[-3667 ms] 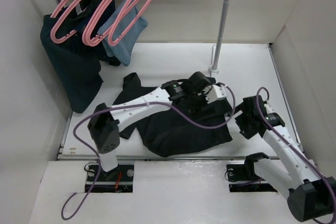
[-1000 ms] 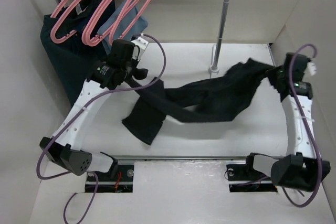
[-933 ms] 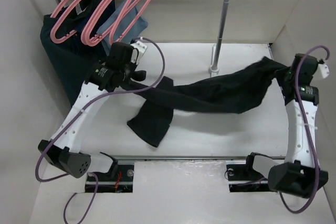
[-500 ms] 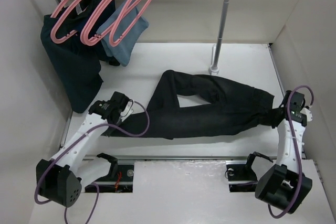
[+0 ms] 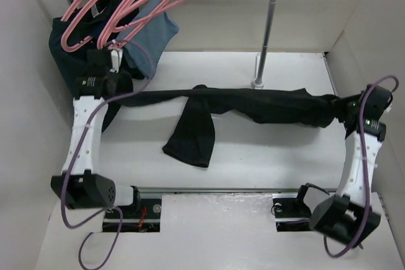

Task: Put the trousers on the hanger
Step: Flatten out the trousers at the center of the board.

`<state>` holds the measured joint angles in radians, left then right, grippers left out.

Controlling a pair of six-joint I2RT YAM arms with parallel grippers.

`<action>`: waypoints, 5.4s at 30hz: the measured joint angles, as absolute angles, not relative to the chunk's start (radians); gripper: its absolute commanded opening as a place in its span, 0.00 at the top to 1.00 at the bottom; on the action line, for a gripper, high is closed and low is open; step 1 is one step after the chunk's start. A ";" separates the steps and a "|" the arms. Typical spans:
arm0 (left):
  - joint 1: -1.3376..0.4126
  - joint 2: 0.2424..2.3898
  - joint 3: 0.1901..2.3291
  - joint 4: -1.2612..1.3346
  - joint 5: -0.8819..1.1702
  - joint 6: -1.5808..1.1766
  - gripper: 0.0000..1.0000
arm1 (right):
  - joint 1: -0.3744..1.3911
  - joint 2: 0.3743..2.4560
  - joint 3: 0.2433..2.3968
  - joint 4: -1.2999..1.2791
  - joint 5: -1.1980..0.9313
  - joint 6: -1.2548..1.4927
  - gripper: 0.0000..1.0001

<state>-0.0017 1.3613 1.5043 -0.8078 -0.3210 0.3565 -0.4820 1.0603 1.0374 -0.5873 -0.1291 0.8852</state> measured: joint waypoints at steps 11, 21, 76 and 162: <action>0.141 1.161 0.744 -0.987 -0.305 0.446 0.33 | -0.525 0.791 0.564 -0.687 -0.118 0.992 1.00; 0.183 1.187 0.804 -1.037 -0.419 0.500 0.31 | -0.525 0.795 0.698 -0.720 -0.020 0.973 1.00; -0.356 1.353 1.136 -0.926 -0.080 0.436 0.24 | -0.494 0.912 0.860 -0.706 0.080 0.710 0.00; -0.606 1.723 1.436 -0.676 0.056 0.379 0.28 | -0.184 2.012 1.593 -0.689 0.275 0.476 1.00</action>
<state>-0.6060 1.7226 1.4364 -0.6758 0.0563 0.3790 -0.1837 2.0125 1.5929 -0.6891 0.2752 0.4755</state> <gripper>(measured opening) 0.695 0.049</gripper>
